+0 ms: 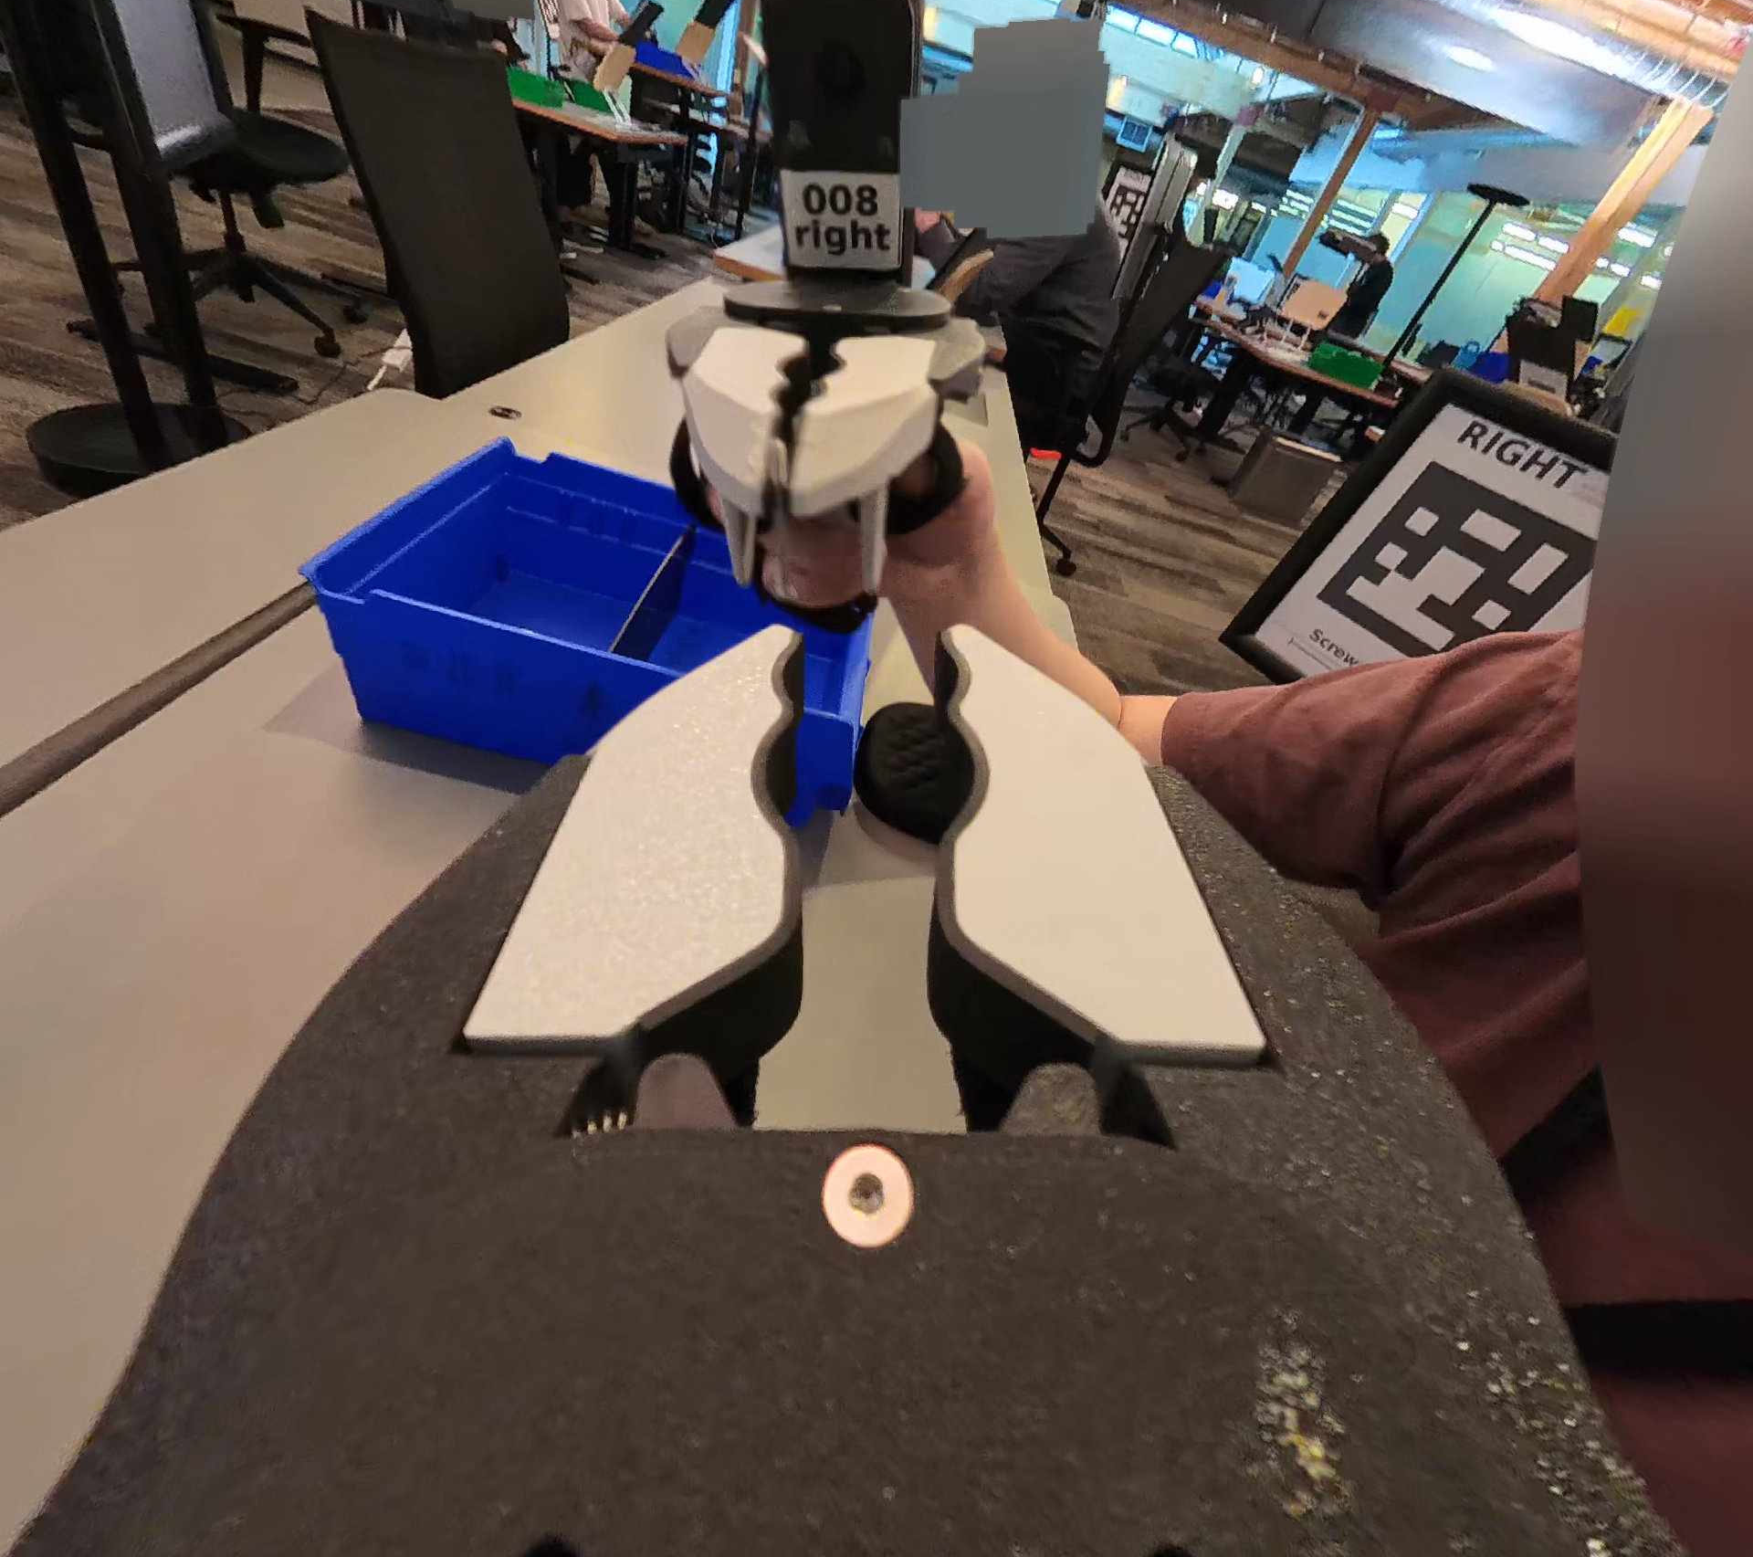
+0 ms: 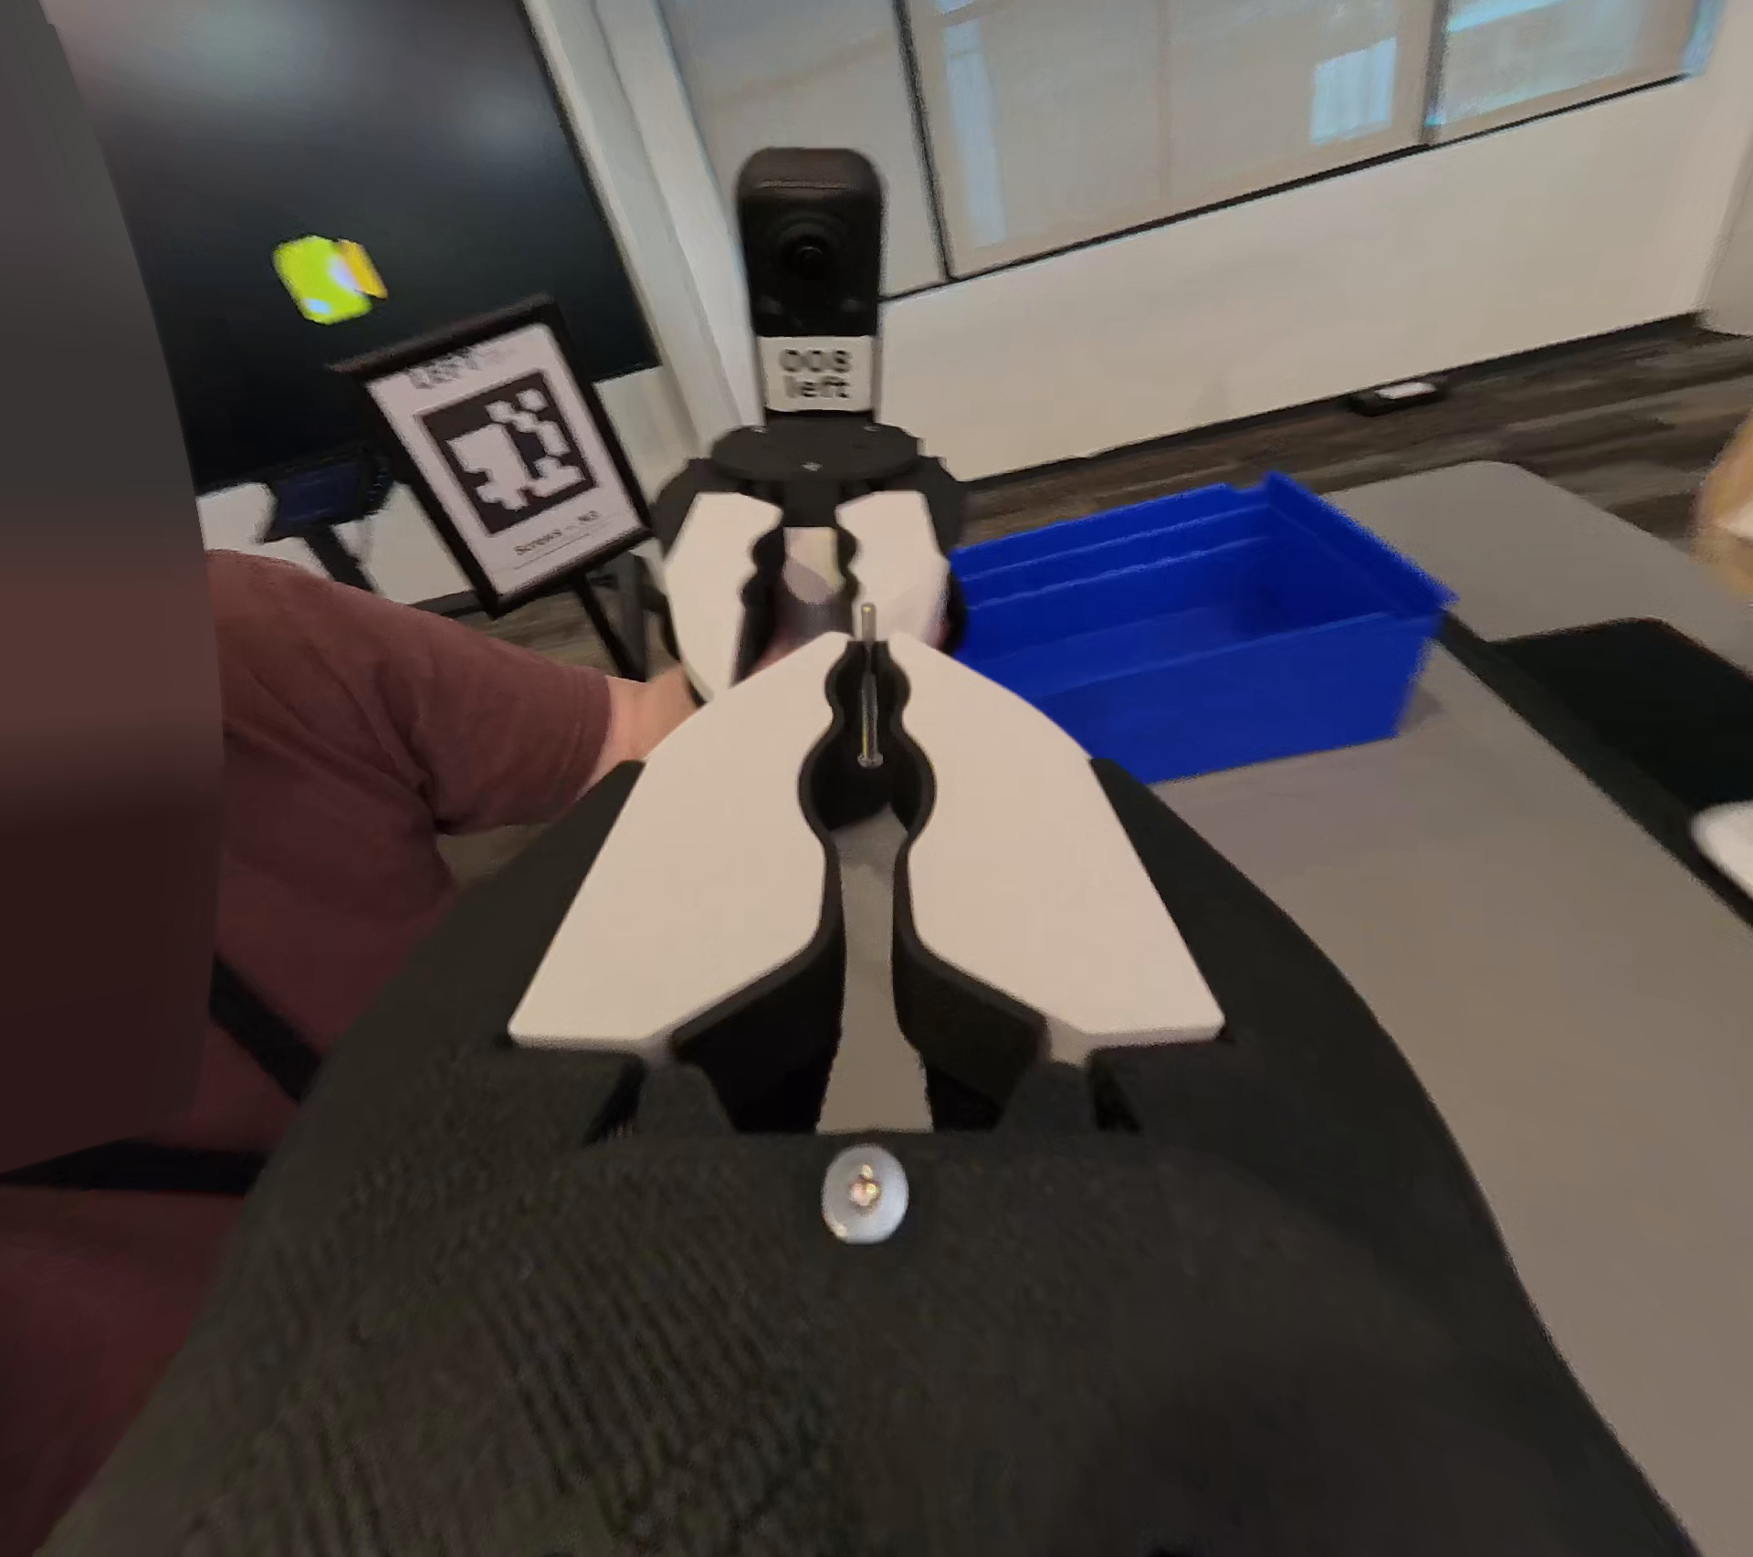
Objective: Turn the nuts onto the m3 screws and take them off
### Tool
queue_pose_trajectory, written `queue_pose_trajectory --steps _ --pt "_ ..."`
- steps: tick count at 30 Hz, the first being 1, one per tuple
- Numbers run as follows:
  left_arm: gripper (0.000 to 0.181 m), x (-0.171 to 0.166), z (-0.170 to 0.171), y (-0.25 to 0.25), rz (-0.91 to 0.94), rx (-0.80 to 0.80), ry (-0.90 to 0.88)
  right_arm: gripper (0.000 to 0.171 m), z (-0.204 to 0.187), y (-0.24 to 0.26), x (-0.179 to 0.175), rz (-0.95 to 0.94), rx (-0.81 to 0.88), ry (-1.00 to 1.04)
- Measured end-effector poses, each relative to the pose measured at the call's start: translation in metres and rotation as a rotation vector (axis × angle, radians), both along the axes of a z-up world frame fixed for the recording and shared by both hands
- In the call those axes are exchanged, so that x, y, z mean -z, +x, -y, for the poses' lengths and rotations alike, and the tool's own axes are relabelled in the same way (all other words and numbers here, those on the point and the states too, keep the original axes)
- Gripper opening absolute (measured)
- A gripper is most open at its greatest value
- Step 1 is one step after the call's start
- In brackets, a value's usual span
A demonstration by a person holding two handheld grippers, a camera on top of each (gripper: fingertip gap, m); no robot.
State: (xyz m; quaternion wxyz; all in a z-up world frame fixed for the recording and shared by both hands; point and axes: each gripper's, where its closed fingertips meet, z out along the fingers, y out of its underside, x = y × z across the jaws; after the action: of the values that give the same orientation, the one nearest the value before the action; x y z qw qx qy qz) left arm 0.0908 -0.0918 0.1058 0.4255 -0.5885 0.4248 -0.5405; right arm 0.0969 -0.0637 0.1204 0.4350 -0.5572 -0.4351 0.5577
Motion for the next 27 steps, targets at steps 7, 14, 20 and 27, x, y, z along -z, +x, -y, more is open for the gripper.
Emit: queue_pose_trajectory --steps 7,14,20,27 --pt "0.022 -0.002 -0.004 -0.018 -0.088 -0.047 0.03 0.003 -0.163 0.208 0.105 0.687 0.938 0.028" --pt "0.023 0.004 -0.018 -0.034 -0.157 -0.107 -0.038 0.005 -0.171 0.284 0.218 1.143 1.031 -0.39" --pt "0.023 0.004 -0.029 -0.052 -0.178 -0.152 -0.078 0.013 -0.167 0.293 0.235 1.186 1.026 -0.484" --pt "0.023 0.002 -0.069 -0.146 -0.317 -0.491 -0.051 0.02 -0.166 0.272 0.153 0.931 1.07 -0.253"
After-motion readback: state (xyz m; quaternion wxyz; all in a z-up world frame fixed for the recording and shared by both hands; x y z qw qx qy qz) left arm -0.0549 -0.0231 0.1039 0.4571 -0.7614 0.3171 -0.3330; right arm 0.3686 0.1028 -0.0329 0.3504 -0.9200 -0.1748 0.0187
